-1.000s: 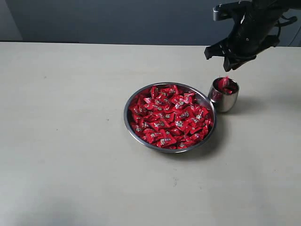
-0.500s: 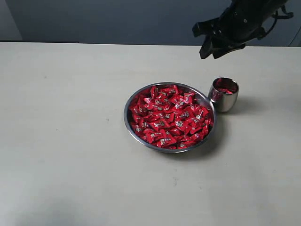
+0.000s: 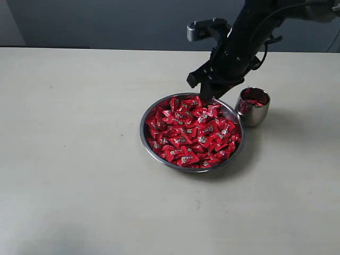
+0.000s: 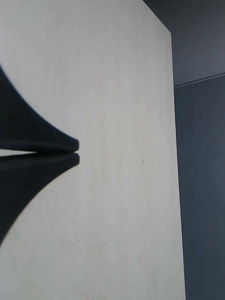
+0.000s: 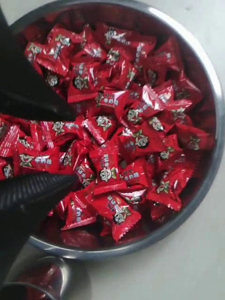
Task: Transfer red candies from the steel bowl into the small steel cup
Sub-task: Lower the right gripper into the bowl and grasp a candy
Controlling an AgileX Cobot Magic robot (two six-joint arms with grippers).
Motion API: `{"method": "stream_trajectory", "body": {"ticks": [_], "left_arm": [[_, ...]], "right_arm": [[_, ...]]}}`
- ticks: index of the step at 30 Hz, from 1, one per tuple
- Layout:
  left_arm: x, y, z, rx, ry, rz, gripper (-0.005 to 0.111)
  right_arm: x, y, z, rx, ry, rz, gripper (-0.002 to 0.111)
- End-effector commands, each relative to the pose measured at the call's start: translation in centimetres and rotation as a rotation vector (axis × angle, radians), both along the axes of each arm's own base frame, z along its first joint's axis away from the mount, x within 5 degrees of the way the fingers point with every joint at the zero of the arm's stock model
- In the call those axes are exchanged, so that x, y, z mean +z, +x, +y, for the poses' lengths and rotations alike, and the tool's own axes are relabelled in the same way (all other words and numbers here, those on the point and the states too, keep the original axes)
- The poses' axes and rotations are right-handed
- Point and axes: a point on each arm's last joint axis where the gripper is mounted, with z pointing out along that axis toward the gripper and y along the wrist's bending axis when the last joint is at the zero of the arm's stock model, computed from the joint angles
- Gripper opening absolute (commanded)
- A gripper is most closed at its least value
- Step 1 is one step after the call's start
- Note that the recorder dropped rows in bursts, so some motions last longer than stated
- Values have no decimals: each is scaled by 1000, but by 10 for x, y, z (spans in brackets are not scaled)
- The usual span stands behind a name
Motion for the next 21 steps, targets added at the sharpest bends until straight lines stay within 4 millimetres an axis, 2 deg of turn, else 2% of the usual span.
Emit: {"method": "stream_trajectory", "body": {"ticks": [1,9,21], "left_arm": [[0,0,0,-6,3,-10,0],[0,0,0,-6,3,-10,0],[0,0,0,-6,3,-10,0]], "right_arm": [[-22,4,-2,22,-78,29,37],[-43,7,-1,24,-104,67,37],[-62,10,0,20,-115,87,37]]}}
